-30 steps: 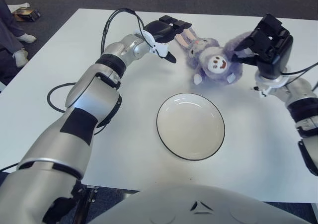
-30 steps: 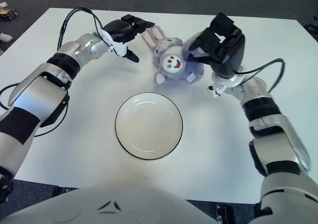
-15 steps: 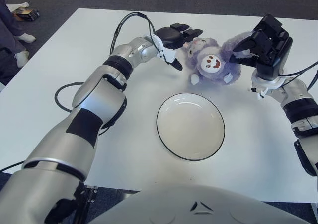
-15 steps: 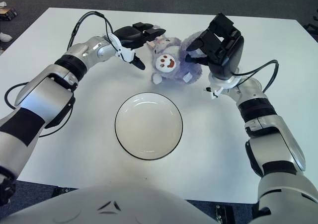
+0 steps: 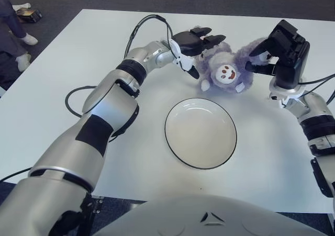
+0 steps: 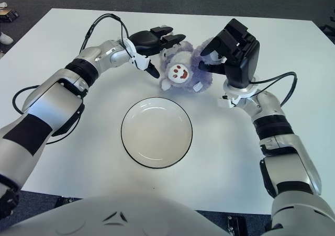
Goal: Put the doll into the plate.
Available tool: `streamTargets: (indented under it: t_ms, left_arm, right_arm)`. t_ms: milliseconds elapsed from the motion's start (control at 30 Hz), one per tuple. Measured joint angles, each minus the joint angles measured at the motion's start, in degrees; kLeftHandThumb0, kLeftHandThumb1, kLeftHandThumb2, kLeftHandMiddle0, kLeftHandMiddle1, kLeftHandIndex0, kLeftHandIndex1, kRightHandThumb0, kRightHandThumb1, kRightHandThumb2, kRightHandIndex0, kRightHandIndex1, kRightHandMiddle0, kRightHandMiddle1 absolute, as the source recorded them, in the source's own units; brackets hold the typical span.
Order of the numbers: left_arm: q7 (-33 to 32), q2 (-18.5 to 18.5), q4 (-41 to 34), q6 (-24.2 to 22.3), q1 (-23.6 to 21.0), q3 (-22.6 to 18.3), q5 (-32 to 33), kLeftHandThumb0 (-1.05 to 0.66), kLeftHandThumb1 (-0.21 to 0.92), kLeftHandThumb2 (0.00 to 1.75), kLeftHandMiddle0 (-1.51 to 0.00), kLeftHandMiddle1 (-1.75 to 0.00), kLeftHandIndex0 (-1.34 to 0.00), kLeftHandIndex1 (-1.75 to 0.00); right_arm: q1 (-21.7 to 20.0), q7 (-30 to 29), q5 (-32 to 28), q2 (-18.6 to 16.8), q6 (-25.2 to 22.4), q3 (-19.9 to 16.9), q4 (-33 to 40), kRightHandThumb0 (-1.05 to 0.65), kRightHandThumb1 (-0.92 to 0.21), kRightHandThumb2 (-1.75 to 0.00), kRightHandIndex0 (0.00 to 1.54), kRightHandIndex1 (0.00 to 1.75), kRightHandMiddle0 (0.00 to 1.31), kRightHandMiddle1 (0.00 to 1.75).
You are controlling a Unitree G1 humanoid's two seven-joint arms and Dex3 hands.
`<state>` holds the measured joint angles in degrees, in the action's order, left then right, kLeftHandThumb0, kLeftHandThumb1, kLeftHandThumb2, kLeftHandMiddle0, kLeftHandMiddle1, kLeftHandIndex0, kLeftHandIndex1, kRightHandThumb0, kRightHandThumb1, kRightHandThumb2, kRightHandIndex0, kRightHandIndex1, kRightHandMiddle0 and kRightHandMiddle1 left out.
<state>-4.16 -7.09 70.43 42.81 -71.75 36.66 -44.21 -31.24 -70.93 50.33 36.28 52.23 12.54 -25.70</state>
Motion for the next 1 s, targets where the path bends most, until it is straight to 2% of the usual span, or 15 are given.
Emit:
streamTargets:
  t_ms: [400,500,567,633,700,733,767,867,1000]
  left_arm:
    - [-5.5,0.1,-0.1,1.4,0.0,2.4,-3.6,-0.90,0.83,0.12,0.00,0.00,0.00,0.00]
    - [-7.4,-0.2,-0.1,1.4,-0.1,3.2,-4.6,-0.85,0.79,0.14,0.00,0.00,0.00,-0.01]
    - [-9.2,-0.2,-0.1,1.5,-0.1,3.7,-5.5,-0.81,0.65,0.37,-0.01,0.00,0.00,-0.02]
    - [-10.5,-0.2,-0.2,1.5,-0.1,4.2,-6.1,-0.78,0.55,0.53,-0.03,-0.01,0.00,-0.07]
    - [-12.2,-0.1,-0.2,1.5,-0.1,4.8,-6.8,-0.76,0.49,0.61,-0.05,-0.02,0.00,-0.11]
    - [-12.9,0.0,-0.2,1.5,-0.1,5.1,-7.1,-0.75,0.47,0.65,-0.06,-0.02,0.00,-0.13]
    - [-13.3,0.4,-0.2,1.5,-0.2,5.3,-7.3,-0.74,0.45,0.67,-0.06,-0.02,0.00,-0.14]
    - [-14.7,0.7,-0.3,1.6,-0.2,5.9,-8.0,-0.71,0.42,0.72,-0.11,-0.04,0.00,-0.25]
    - [-20.1,0.6,-0.1,0.1,-0.3,8.6,-11.6,-0.64,0.38,0.78,-0.15,-0.06,0.00,-0.33]
  right_arm:
    - [3.2,1.9,-0.2,-4.8,-2.1,-3.3,5.0,-0.01,-0.03,-1.61,0.84,1.75,0.66,1.61]
    - [3.7,2.7,-0.2,-5.7,-2.1,-4.0,5.7,-0.01,-0.03,-1.61,0.83,1.75,0.66,1.61]
    - [3.8,3.1,-0.2,-6.2,-2.1,-4.4,5.9,-0.01,-0.03,-1.61,0.83,1.75,0.66,1.61]
    - [3.8,3.5,-0.2,-6.4,-2.1,-4.8,6.0,-0.01,-0.03,-1.61,0.83,1.75,0.66,1.61]
    - [3.8,3.8,-0.2,-6.6,-2.1,-5.2,6.0,-0.01,-0.03,-1.61,0.83,1.75,0.66,1.61]
    - [4.0,4.1,-0.4,-6.5,-2.2,-5.5,6.3,-0.01,-0.12,-1.51,0.75,1.71,0.61,1.66]
    - [5.2,6.8,-1.8,-6.1,-2.9,-6.2,8.1,-0.01,-0.18,-1.44,0.69,1.68,0.57,1.69]
    - [9.5,14.5,-5.2,-4.0,-5.1,-7.8,13.1,-0.01,-0.25,-1.36,0.64,1.64,0.52,1.73]
    - [15.6,23.4,-11.4,-2.9,-6.8,-9.4,18.8,-0.01,-0.25,-1.35,0.64,1.61,0.52,1.74]
